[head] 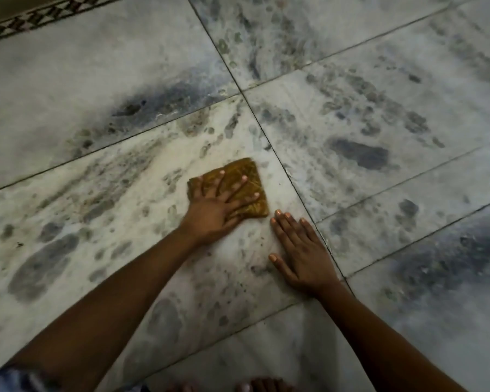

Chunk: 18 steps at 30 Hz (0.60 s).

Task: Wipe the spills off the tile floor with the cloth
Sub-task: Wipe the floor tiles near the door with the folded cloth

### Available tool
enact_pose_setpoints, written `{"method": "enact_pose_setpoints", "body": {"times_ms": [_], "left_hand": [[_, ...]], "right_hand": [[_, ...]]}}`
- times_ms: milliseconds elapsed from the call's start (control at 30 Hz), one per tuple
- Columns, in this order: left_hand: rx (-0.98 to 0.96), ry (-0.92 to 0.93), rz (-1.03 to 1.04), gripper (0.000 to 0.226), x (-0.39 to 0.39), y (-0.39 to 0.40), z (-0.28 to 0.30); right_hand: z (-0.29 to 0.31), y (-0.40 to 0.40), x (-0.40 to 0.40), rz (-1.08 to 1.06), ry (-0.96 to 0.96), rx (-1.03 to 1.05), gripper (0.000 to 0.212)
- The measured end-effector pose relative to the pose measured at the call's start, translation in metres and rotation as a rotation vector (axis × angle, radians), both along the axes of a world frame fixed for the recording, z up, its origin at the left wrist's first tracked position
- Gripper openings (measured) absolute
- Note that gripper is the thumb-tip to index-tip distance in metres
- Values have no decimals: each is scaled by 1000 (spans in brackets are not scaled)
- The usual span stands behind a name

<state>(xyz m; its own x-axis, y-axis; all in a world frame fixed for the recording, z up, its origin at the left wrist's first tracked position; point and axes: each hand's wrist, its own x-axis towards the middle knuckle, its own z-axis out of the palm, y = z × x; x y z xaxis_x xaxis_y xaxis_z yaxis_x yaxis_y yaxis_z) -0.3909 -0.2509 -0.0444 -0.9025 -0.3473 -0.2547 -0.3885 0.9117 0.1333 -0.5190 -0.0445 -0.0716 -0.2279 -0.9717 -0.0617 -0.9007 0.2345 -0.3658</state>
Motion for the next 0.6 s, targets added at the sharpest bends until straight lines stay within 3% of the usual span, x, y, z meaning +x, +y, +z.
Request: {"method": "enact_pose_setpoints", "body": {"times_ms": [133, 233, 400, 500, 600], "left_hand": [[20, -44, 218, 58, -20, -34, 0], [50, -39, 381, 51, -57, -13, 3], [-12, 41, 247, 56, 0, 52, -9], [9, 43, 151, 58, 52, 44, -9], [14, -29, 288, 58, 51, 8, -6]], "right_hand": [[0, 0, 0, -9, 8, -3, 65], [1, 1, 1, -29, 14, 24, 67], [3, 1, 1, -173, -21, 21, 69], [3, 1, 3, -157, 11, 38, 70], [1, 1, 3, -145, 31, 55, 72]]}}
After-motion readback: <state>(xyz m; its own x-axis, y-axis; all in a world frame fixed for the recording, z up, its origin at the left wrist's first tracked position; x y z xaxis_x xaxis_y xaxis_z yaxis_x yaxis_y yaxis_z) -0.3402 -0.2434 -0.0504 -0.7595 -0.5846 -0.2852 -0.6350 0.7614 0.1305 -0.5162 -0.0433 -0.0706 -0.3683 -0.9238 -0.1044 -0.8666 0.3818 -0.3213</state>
